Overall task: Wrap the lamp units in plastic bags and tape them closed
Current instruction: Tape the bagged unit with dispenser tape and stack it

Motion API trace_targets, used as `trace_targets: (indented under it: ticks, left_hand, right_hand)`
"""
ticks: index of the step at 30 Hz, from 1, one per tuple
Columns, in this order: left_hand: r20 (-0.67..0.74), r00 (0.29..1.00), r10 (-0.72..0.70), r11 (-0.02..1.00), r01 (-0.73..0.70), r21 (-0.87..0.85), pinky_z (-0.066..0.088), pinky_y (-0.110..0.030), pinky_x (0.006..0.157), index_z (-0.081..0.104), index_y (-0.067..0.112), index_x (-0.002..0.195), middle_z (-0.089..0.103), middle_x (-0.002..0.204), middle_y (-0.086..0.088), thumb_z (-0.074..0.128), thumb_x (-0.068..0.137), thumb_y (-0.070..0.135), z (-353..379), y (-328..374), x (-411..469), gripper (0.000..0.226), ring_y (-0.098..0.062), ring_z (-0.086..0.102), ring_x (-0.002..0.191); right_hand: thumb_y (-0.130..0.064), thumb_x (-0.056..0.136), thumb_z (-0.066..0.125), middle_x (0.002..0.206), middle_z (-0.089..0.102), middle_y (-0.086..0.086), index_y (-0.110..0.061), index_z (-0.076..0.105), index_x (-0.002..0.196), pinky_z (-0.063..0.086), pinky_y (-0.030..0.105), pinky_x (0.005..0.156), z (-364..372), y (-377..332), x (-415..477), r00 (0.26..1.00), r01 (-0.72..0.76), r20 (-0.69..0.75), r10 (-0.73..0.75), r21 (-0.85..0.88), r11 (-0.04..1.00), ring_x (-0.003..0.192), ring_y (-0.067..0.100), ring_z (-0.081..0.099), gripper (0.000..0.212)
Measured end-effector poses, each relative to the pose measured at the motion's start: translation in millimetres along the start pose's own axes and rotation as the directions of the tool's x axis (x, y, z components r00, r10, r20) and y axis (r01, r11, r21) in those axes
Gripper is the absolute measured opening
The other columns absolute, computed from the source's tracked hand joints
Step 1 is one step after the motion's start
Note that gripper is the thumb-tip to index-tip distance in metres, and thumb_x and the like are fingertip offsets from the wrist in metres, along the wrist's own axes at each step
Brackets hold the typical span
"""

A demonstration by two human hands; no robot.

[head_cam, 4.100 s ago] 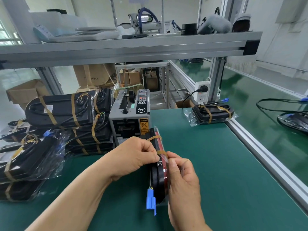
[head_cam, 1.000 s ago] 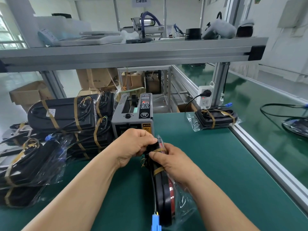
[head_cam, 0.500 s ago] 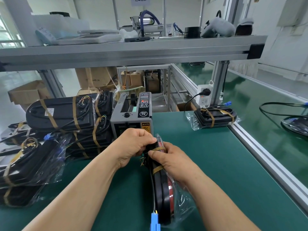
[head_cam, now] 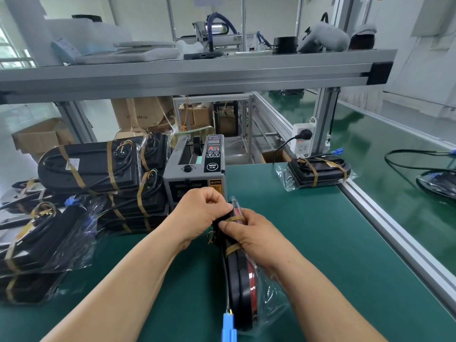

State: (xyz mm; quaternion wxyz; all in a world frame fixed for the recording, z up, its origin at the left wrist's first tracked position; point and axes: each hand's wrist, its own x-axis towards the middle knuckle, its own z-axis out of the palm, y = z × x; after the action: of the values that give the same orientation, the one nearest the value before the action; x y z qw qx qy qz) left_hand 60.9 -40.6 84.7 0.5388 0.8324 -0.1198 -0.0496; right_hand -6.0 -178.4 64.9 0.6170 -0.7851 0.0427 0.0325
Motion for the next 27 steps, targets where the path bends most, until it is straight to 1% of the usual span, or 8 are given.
trace_targets:
  ticks: [3, 6, 9, 14, 18, 21, 24, 27]
  left_hand:
    - [-0.056, 0.996, -0.07, 0.995, 0.066, -0.076, 0.042, -0.021, 0.06, 0.065, 0.018, 0.088, 0.062, 0.072, 0.007, 0.079, 0.079, 0.022, 4.3, -3.8, 0.2, 0.017, -0.007, 0.053, 0.064]
    - [-0.02, 0.98, -0.198, 0.938, 0.183, -0.296, 0.048, -0.025, 0.052, 0.069, 0.014, 0.081, 0.069, 0.072, -0.003, 0.077, 0.082, 0.022, 14.0, -3.4, -0.9, 0.011, -0.012, 0.059, 0.059]
    - [-0.013, 0.967, -0.256, 0.876, 0.226, -0.427, 0.05, -0.024, 0.05, 0.07, 0.012, 0.075, 0.072, 0.071, -0.009, 0.078, 0.083, 0.026, 20.1, -2.4, -3.7, 0.018, -0.016, 0.062, 0.055]
    - [0.006, 0.955, -0.297, 0.868, 0.272, -0.414, 0.041, -0.02, 0.044, 0.067, 0.016, 0.077, 0.07, 0.07, -0.003, 0.077, 0.084, 0.032, 19.8, -1.0, -9.5, 0.019, -0.011, 0.056, 0.051]
    - [0.075, 0.953, -0.294, 0.874, 0.3, -0.382, 0.042, -0.023, 0.053, 0.065, 0.022, 0.076, 0.069, 0.069, 0.003, 0.078, 0.082, 0.029, 13.5, -1.0, -12.8, 0.016, -0.007, 0.057, 0.055]
    - [0.059, 0.964, -0.259, 0.885, 0.262, -0.384, 0.045, -0.026, 0.054, 0.065, 0.018, 0.076, 0.069, 0.071, -0.003, 0.08, 0.081, 0.024, 8.8, -1.0, -17.7, 0.017, -0.013, 0.059, 0.059]
    - [-0.021, 0.99, -0.143, 0.91, 0.123, -0.395, 0.047, -0.026, 0.053, 0.066, 0.017, 0.073, 0.068, 0.072, -0.007, 0.081, 0.079, 0.019, 2.1, 4.7, -26.2, 0.016, -0.017, 0.06, 0.063]
    - [-0.136, 0.988, 0.073, 0.931, -0.117, -0.346, 0.049, -0.023, 0.059, 0.066, 0.02, 0.072, 0.065, 0.068, 0.001, 0.084, 0.076, 0.011, -5.3, 19.6, -38.5, 0.02, -0.012, 0.059, 0.065]
  right_hand:
    - [-0.047, 0.075, 0.066, 0.083, 0.065, -0.004, -0.019, 0.064, 0.096, 0.052, 0.046, 0.087, -1.1, 0.5, 0.5, 1.0, 0.005, 0.009, -0.005, -0.024, 1.0, 0.081, 0.017, 0.06, 0.035]
    - [-0.038, 0.087, 0.068, 0.082, 0.065, -0.006, -0.023, 0.063, 0.091, 0.049, 0.035, 0.079, -2.7, 2.2, 1.7, 1.0, 0.008, 0.009, -0.007, -0.039, 0.999, 0.079, 0.014, 0.06, 0.016]
    - [-0.037, 0.089, 0.068, 0.083, 0.066, -0.008, -0.026, 0.063, 0.091, 0.048, 0.03, 0.074, -1.8, 1.3, 1.1, 1.0, 0.002, -0.003, -0.002, -0.043, 0.999, 0.08, 0.012, 0.061, 0.013]
    - [-0.036, 0.089, 0.069, 0.088, 0.07, -0.004, -0.026, 0.064, 0.094, 0.051, 0.034, 0.082, -1.2, -1.4, -0.6, 1.0, -0.006, 0.006, 0.006, -0.045, 0.999, 0.088, 0.018, 0.066, 0.012]
    - [-0.036, 0.087, 0.068, 0.098, 0.073, -0.001, -0.027, 0.066, 0.104, 0.054, 0.04, 0.092, -0.2, -2.8, -3.0, 1.0, -0.004, 0.008, 0.005, -0.034, 0.999, 0.098, 0.021, 0.068, 0.02]
    - [-0.036, 0.083, 0.069, 0.095, 0.073, -0.001, -0.027, 0.067, 0.102, 0.054, 0.042, 0.092, 1.3, -5.0, -6.2, 0.999, 0.02, 0.028, -0.02, -0.009, 1.0, 0.094, 0.02, 0.069, 0.021]
    - [-0.04, 0.071, 0.067, 0.093, 0.073, -0.002, -0.032, 0.066, 0.106, 0.056, 0.044, 0.092, 3.2, -8.1, -11.6, 0.993, 0.112, 0.04, -0.112, 0.007, 0.994, 0.092, 0.018, 0.069, 0.037]
    - [-0.035, 0.071, 0.072, 0.096, 0.072, -0.019, -0.051, 0.059, 0.115, 0.053, 0.018, 0.082, 6.4, -13.0, -18.8, 0.954, 0.3, -0.03, -0.299, 0.048, 0.953, 0.087, -0.003, 0.066, 0.048]
